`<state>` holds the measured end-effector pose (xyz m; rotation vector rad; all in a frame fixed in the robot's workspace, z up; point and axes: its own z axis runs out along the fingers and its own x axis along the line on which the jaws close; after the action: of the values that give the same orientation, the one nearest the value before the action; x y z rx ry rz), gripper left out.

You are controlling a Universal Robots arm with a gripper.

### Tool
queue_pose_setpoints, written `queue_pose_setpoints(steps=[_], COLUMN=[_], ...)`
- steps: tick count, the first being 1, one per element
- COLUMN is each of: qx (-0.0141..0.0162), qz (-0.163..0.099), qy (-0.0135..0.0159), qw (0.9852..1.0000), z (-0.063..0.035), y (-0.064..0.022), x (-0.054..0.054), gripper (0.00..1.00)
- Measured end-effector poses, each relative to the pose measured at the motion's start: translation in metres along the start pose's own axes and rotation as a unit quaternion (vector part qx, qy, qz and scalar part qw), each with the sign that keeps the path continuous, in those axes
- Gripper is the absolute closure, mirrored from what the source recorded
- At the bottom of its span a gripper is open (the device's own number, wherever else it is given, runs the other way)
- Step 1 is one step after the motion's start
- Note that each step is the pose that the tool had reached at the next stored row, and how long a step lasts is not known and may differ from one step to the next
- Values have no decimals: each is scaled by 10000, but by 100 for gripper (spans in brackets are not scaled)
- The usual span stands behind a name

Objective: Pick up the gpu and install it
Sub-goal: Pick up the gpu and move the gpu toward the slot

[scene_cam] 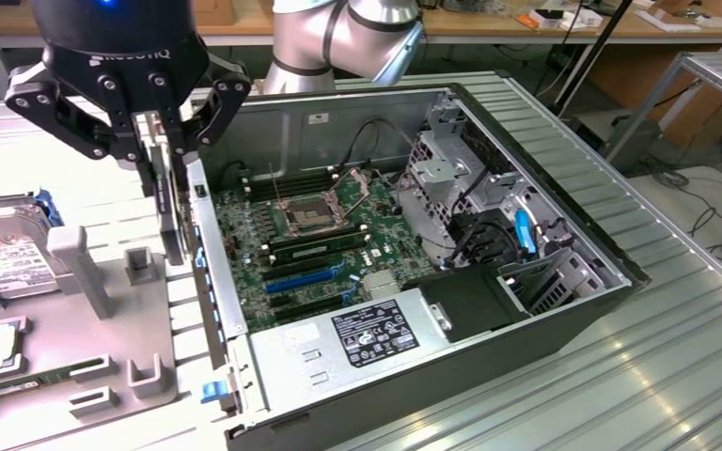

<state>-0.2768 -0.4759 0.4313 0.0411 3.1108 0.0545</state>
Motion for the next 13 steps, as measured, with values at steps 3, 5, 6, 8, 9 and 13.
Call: queue_pose_setpoints(steps=[3, 5, 6, 8, 9, 13], qx=[2, 4, 4, 6, 6, 8], qz=[0, 0, 0, 0, 0, 0], qy=[0, 1, 1, 2, 2, 3], qw=[10000, 10000, 10000, 10000, 10000, 10000], z=[2, 3, 3, 4, 5, 6], y=[1, 2, 3, 3, 4, 5], x=[-51, -82, -96, -132, -143, -200], gripper=[73, 73, 73, 73, 73, 73])
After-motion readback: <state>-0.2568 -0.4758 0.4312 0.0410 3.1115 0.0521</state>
